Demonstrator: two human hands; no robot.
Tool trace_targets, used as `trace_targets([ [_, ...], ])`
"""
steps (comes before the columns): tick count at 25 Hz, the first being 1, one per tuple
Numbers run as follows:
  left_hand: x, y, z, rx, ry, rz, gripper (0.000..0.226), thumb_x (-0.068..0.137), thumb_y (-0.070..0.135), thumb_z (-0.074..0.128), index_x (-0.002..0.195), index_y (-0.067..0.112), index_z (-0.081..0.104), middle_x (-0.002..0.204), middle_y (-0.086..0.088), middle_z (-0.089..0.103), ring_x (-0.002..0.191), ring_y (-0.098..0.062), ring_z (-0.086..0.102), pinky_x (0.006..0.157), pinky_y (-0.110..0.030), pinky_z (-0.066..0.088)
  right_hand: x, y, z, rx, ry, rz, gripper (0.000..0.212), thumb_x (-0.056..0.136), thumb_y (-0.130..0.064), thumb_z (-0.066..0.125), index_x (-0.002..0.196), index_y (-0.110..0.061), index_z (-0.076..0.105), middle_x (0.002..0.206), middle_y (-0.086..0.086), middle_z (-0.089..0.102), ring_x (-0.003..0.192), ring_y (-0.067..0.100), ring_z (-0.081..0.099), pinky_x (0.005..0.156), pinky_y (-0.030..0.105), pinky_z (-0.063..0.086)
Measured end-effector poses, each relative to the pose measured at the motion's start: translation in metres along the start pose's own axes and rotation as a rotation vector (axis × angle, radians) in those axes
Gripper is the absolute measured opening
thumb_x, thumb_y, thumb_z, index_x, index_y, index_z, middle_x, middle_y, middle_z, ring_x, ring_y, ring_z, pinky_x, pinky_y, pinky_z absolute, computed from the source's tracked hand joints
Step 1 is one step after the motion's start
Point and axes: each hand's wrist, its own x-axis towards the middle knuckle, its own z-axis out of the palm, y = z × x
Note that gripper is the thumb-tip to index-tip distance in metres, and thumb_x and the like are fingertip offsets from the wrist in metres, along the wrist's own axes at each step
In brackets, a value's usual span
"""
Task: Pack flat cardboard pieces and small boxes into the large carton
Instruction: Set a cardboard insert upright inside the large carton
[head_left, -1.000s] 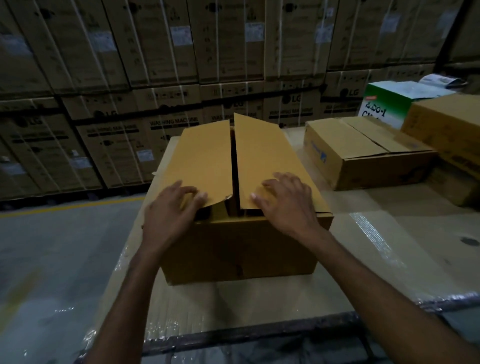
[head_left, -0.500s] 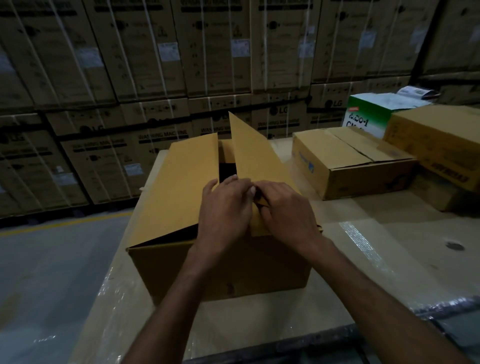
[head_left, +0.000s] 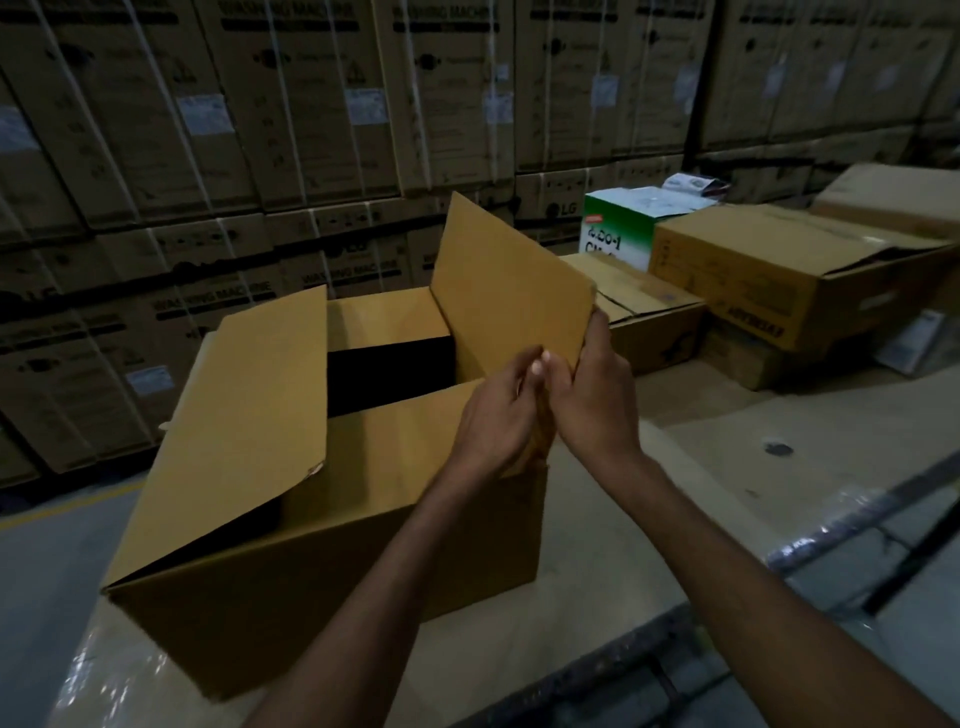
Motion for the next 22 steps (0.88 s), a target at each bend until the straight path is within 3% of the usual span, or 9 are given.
trace_targets([
  [4,0.003,-0.019,0.029,0.267,-0.122,-0.035,0.041,0.107,0.029,0.043,0.148,0.024,0.046,0.144,-0.002,0.057,0.123,-0.022,0.058,0.097,-0.036,0.05,0.012,0.041,-0.009,0.24,0.123,0.37,0.063,0.096,-0.015,0.069,0.149,-0.01,0.036,0.139,0.011,0.057,0.124,0.027,0.057,0.09,0.023,0.041],
  [8,0.007,-0.03,0.048,0.499,-0.187,-0.012,0.046,0.107,0.034,0.042,0.152,0.021,0.042,0.159,0.002,0.039,0.145,-0.019,0.037,0.115,-0.039,0.035,0.021,0.096,0.005,0.387,0.128,0.763,0.066,0.088,-0.013,0.078,0.141,-0.001,0.04,0.141,0.017,0.055,0.127,0.032,0.057,0.095,0.028,0.044],
  [12,0.013,-0.033,0.056,0.687,-0.12,0.07,0.035,0.106,0.036,0.044,0.128,0.02,0.065,0.134,0.001,0.064,0.133,-0.018,0.049,0.107,-0.039,0.042,0.013,0.117,0.015,0.093,-0.095,1.055,0.122,0.075,-0.033,0.09,0.159,-0.001,0.007,0.166,0.018,0.015,0.145,0.039,0.032,0.111,0.047,0.041],
  [13,0.013,-0.036,0.057,0.708,-0.11,0.08,0.034,0.105,0.036,0.045,0.12,0.02,0.069,0.126,0.001,0.068,0.131,-0.018,0.051,0.105,-0.039,0.044,0.008,0.121,0.022,-0.026,-0.186,1.063,0.12,0.076,-0.036,0.089,0.161,-0.005,0.009,0.167,0.016,0.01,0.147,0.04,0.025,0.113,0.049,0.038],
  [15,0.014,-0.042,0.059,0.687,-0.106,0.074,0.032,0.104,0.036,0.048,0.108,0.017,0.073,0.117,-0.001,0.072,0.132,-0.019,0.052,0.102,-0.039,0.048,0.0,0.123,0.035,-0.108,-0.349,0.996,0.083,0.081,-0.036,0.08,0.15,-0.011,0.04,0.158,0.014,0.032,0.141,0.039,0.031,0.106,0.043,0.042],
  [17,0.013,-0.043,0.059,0.626,-0.044,0.035,0.026,0.102,0.036,0.053,0.105,0.017,0.071,0.111,-0.002,0.07,0.116,-0.017,0.062,0.081,-0.03,0.055,-0.005,0.125,0.048,0.064,-0.397,0.935,0.037,0.083,-0.025,0.066,0.118,-0.012,0.064,0.124,0.014,0.061,0.116,0.034,0.054,0.084,0.036,0.048],
  [18,0.012,-0.044,0.059,0.61,0.006,0.017,0.021,0.1,0.034,0.055,0.103,0.018,0.068,0.106,-0.001,0.068,0.097,-0.013,0.064,0.066,-0.022,0.049,-0.007,0.122,0.05,0.149,-0.396,0.91,0.02,0.086,-0.019,0.061,0.105,-0.015,0.065,0.107,0.012,0.064,0.1,0.03,0.058,0.074,0.033,0.047],
  [20,0.009,-0.043,0.057,0.591,0.034,-0.01,0.016,0.1,0.033,0.055,0.099,0.02,0.065,0.097,0.001,0.066,0.075,-0.007,0.057,0.053,-0.015,0.035,-0.008,0.117,0.05,0.181,-0.423,0.823,0.018,0.094,-0.011,0.055,0.103,-0.016,0.069,0.095,0.008,0.061,0.089,0.026,0.058,0.07,0.03,0.044],
  [22,0.005,-0.039,0.05,0.55,0.024,-0.016,0.02,0.102,0.034,0.052,0.104,0.021,0.068,0.097,0.003,0.069,0.074,-0.004,0.057,0.055,-0.015,0.037,-0.006,0.106,0.044,0.137,-0.456,0.721,0.025,0.097,-0.009,0.054,0.112,-0.013,0.074,0.101,0.006,0.064,0.099,0.026,0.061,0.08,0.034,0.05],
])
